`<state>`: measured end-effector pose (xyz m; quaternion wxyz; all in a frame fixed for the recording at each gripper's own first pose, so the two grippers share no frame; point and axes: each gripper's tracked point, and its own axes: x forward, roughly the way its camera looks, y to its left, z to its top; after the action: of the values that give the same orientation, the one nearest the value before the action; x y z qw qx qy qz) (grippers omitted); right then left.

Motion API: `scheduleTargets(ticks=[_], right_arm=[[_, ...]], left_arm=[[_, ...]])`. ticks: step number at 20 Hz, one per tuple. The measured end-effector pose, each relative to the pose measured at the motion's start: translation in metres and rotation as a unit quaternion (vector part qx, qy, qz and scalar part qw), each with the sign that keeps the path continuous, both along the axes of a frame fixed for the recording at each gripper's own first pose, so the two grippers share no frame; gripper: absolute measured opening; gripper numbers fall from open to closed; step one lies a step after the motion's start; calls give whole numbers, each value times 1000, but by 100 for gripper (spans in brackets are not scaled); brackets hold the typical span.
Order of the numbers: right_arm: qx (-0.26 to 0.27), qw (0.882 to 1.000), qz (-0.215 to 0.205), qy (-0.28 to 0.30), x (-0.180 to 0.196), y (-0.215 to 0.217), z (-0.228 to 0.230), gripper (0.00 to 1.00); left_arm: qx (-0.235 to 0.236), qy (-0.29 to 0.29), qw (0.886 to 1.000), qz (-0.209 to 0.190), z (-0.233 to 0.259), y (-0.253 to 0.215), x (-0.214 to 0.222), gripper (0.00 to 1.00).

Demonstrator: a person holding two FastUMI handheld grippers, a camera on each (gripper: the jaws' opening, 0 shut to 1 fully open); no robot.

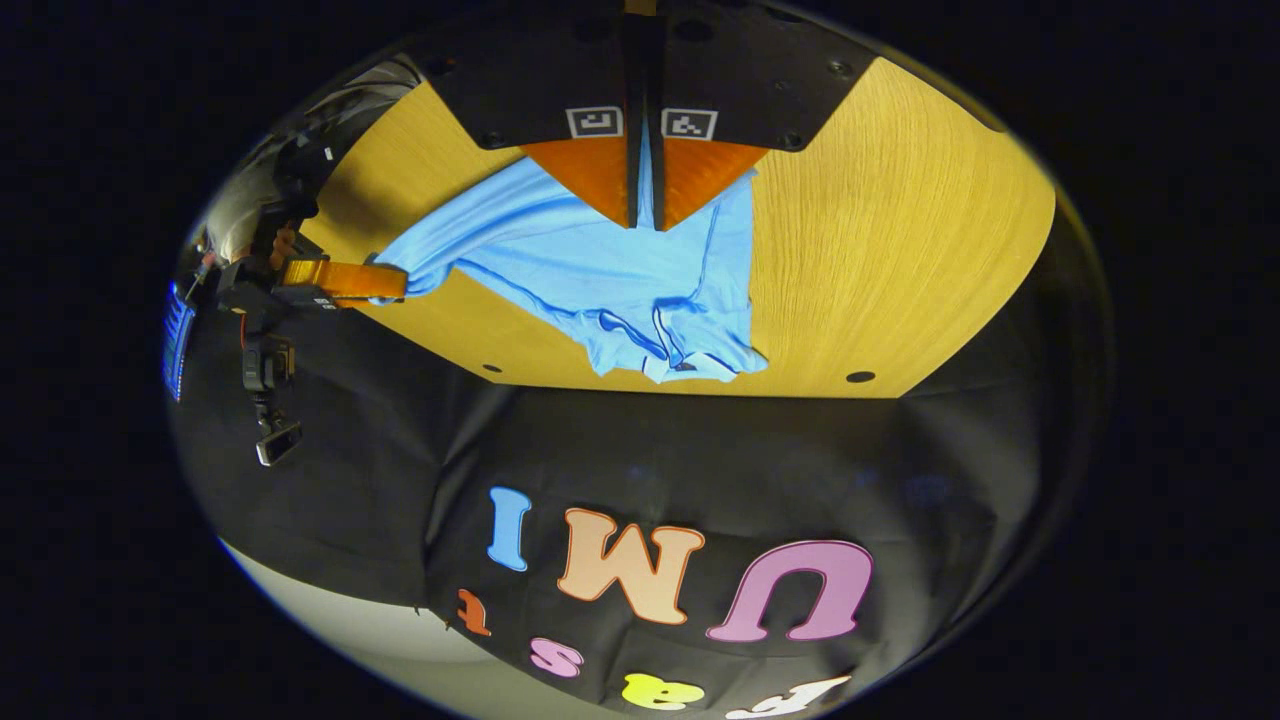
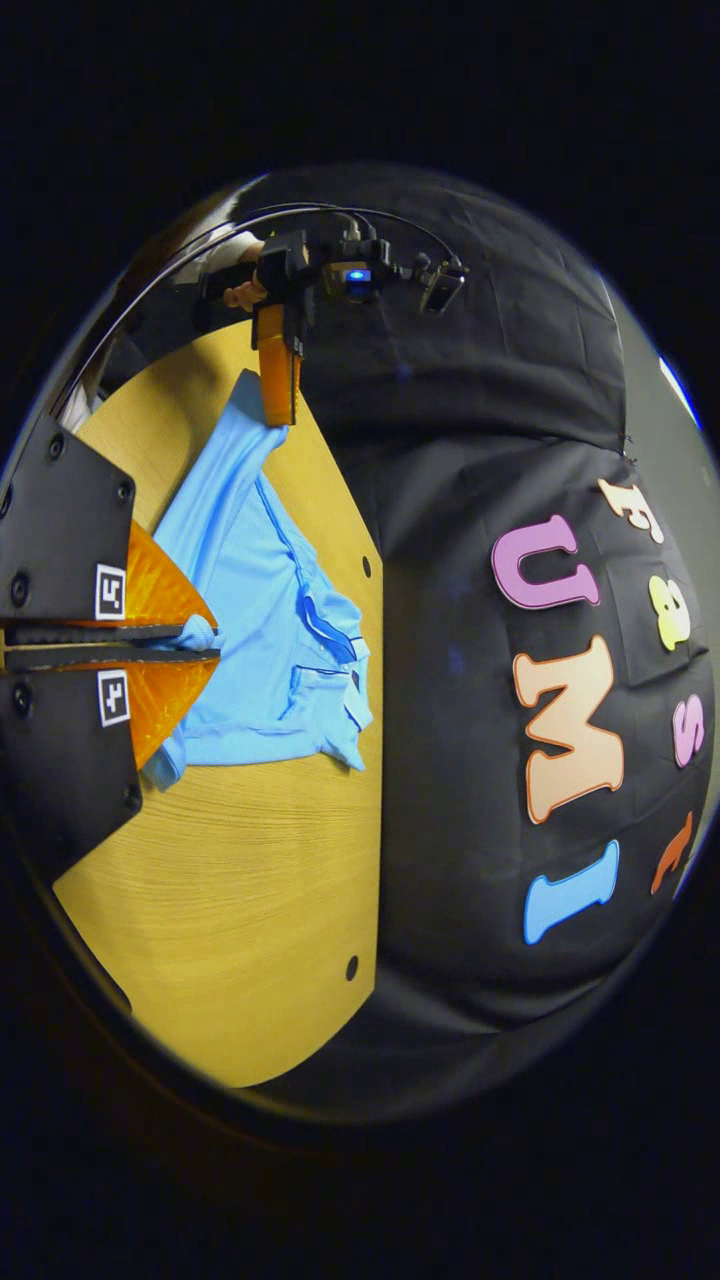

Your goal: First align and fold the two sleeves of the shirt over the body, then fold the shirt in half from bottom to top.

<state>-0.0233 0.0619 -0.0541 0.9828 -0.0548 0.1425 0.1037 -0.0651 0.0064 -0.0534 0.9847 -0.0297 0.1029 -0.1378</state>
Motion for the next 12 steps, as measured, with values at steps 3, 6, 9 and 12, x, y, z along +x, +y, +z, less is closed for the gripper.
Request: scheduleTargets(ticks=[3, 6, 9, 12], right_arm=[[-5, 1000, 2, -7, 34, 3, 19, 4], [-6, 1000, -5, -9, 69, 1, 32, 4], [-2, 1000, -10, -15, 109, -1, 48, 4], [14, 999, -29, -11, 152, -8, 60, 4]], left_arm=[[1, -17, 1000, 1, 26, 10, 33, 0], [6, -23, 1000, 6, 42, 20, 68, 0], [3, -30, 999, 27, 56, 36, 108, 0], [-19, -28, 998, 47, 64, 45, 147, 0]])
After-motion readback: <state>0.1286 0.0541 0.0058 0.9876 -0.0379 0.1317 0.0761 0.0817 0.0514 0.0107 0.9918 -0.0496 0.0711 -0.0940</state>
